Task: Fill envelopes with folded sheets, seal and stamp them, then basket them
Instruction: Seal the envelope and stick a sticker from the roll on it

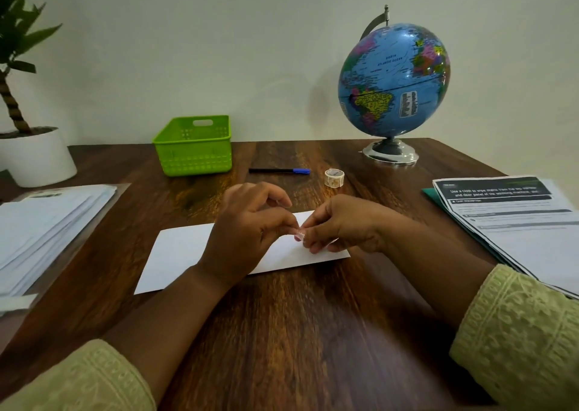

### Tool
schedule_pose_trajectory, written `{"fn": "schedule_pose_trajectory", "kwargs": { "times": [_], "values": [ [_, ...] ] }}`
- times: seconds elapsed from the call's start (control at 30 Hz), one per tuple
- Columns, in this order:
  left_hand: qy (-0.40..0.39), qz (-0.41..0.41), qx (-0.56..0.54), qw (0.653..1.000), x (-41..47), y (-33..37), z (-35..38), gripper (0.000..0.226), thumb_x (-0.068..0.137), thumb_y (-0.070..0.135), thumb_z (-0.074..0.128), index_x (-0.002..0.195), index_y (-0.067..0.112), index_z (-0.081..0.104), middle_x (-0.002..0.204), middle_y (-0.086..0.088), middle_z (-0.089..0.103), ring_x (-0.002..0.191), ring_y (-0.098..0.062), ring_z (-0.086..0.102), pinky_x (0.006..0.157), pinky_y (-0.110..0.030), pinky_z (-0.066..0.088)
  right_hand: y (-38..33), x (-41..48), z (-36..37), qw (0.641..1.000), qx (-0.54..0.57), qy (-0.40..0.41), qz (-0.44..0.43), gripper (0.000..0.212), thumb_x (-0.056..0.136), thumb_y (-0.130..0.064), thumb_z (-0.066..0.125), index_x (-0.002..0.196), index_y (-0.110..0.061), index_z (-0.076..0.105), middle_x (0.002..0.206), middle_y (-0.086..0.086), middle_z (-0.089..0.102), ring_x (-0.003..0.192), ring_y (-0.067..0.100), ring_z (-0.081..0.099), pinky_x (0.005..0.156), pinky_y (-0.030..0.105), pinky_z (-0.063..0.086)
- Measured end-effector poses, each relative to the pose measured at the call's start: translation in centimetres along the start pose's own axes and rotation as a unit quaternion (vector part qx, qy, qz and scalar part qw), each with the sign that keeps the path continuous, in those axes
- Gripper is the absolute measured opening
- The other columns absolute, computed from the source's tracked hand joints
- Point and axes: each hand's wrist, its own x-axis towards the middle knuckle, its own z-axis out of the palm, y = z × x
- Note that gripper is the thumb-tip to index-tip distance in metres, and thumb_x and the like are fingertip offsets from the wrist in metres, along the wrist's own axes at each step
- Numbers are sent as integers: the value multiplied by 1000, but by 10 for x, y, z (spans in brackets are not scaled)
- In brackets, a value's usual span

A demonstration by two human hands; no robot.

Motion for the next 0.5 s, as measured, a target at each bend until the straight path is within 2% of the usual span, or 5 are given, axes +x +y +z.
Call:
{"fn": "schedule_pose_trajectory", "kwargs": {
  "times": [0.13,0.2,0.33,0.4,0.5],
  "values": [
    [-9,2,6,1000,0,-2,2,12,77,32,66,80,21,71,93,-1,65,89,-18,59,85,-31,30,2,2,-2,999,27,44,-7,7,80,-8,68,78,-13,73,74,3,72,61,8,65,49,16,48],
    [-43,-34,-5,998,-1,-4,4,21,78,36,66,93,23,69,98,2,65,94,-16,58,87,-33,31,3,3,-5,997,38,74,-5,6,79,-8,69,78,-13,74,76,4,72,61,9,64,48,17,48],
    [-178,-126,-92,971,-6,-15,9,44,79,43,66,120,36,51,118,17,55,109,-3,49,101,-39,31,6,3,-12,987,63,151,0,3,80,-15,70,80,-13,72,78,5,70,62,10,62,42,16,45],
    [-271,-133,-77,950,-8,-20,12,41,84,46,59,124,41,50,134,17,47,125,-4,39,108,-41,26,8,3,-14,979,85,187,2,8,79,-18,71,82,-11,72,77,6,69,63,12,60,45,18,46],
    [-294,-179,-22,939,-11,-24,15,39,87,52,50,124,39,51,140,14,44,130,-8,37,110,-43,24,9,4,-15,969,116,218,7,9,78,-16,72,81,-7,73,70,8,66,54,13,53,48,21,43]
  ]
}}
